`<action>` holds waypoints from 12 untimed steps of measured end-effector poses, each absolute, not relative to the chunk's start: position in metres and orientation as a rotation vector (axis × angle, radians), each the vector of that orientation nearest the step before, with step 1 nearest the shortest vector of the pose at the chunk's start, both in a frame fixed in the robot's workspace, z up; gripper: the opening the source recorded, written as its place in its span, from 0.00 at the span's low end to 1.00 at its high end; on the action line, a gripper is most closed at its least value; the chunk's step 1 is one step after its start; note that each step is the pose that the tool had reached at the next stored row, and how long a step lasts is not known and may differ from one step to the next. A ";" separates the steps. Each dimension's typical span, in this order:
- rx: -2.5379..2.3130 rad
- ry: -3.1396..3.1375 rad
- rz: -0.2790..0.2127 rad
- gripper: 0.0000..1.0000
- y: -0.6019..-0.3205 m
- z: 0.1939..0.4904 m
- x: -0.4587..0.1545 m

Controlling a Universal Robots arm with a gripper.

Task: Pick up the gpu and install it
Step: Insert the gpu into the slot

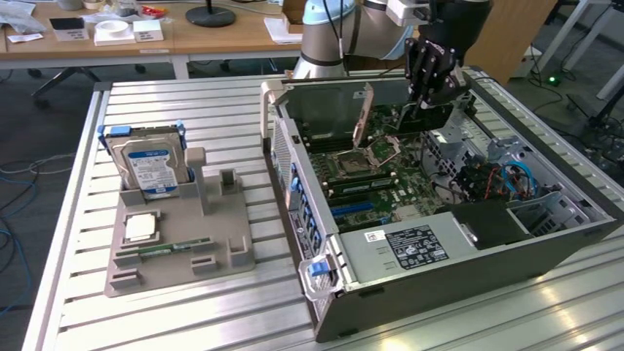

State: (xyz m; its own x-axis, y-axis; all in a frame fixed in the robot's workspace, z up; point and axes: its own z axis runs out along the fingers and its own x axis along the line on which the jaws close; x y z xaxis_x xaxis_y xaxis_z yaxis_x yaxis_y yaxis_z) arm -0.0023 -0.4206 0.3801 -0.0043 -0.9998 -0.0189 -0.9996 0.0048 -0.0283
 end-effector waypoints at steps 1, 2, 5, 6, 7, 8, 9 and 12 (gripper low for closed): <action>-2.193 2.203 -0.010 0.26 -0.421 0.380 -0.002; -2.193 2.203 -0.011 0.26 -0.421 0.380 -0.002; -2.193 2.203 -0.010 0.26 -0.421 0.380 -0.002; -2.193 2.203 -0.010 0.26 -0.421 0.380 -0.002; -2.193 2.203 -0.010 0.26 -0.421 0.380 -0.002; -2.193 2.203 -0.010 0.26 -0.421 0.380 -0.002; -2.193 2.203 -0.010 0.26 -0.421 0.380 -0.002; -2.193 2.203 -0.010 0.26 -0.421 0.380 -0.002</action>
State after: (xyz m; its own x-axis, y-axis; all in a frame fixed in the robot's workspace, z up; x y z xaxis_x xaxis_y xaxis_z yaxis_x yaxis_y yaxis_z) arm -0.0023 -0.4206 0.3801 -0.0043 -0.9998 -0.0189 -0.9996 0.0048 -0.0283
